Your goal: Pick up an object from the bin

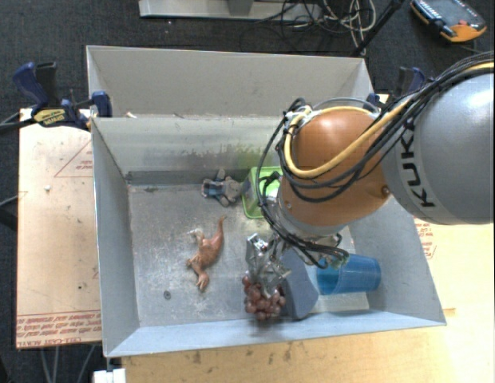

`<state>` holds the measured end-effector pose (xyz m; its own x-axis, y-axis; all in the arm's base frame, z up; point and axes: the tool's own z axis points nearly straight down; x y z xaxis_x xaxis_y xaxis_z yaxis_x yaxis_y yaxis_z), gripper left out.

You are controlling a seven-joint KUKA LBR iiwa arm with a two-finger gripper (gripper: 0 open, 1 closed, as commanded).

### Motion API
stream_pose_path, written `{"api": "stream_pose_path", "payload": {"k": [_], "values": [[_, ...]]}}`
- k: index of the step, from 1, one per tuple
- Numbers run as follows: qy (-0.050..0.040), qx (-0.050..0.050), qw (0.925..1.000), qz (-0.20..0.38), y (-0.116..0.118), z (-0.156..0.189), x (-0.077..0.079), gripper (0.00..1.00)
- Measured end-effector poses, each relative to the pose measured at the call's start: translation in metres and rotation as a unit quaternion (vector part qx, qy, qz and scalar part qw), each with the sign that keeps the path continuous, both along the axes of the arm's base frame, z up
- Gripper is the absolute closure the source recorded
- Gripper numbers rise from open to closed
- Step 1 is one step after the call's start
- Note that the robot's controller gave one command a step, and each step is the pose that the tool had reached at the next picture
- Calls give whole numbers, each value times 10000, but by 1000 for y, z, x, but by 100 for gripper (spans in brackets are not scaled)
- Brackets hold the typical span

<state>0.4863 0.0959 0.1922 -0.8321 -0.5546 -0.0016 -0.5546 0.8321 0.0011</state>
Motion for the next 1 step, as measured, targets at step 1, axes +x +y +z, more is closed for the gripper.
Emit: {"api": "stream_pose_path", "payload": {"k": [1], "values": [[25,0,9995,325,-24,51,-1,100]]}}
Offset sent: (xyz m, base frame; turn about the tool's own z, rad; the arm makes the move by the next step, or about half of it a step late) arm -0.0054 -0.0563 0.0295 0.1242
